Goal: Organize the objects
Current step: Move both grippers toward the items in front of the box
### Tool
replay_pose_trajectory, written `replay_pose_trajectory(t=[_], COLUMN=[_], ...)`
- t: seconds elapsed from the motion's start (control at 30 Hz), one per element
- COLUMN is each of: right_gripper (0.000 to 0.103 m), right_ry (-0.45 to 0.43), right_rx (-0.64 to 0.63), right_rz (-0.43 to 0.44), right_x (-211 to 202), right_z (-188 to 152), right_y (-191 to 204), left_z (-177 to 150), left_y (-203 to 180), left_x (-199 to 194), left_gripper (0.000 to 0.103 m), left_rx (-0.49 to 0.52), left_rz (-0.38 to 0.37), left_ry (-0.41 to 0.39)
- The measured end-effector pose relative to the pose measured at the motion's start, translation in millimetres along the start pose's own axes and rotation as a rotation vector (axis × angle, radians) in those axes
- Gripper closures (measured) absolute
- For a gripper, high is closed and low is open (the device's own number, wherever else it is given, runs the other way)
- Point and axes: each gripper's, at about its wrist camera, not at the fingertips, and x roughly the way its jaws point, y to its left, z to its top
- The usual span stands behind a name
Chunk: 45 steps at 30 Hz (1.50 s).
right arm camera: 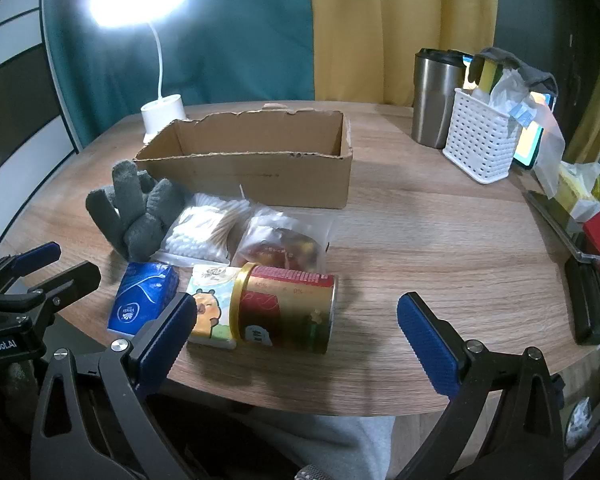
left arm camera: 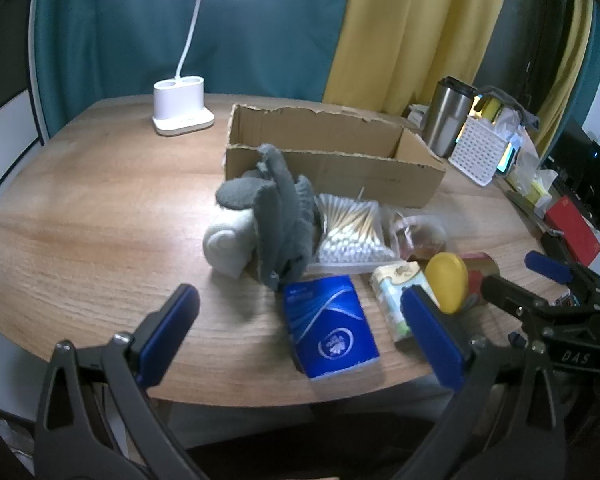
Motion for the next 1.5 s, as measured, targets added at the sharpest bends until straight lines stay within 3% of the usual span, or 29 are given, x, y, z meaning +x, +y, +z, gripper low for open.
replay_pose_trajectory(t=[1.5], right_gripper=[0.001], right_ry=[0.018], right_rx=[0.006], right_rz=[-0.004], right_x=[2.9], right_z=[0.1], right_y=[-0.3], left_z=[-4.0], left_y=[3.8], left_x=[1.2], left_gripper=[0.001], left_rx=[-0.012], left_rz=[0.000], left_ry=[0.003])
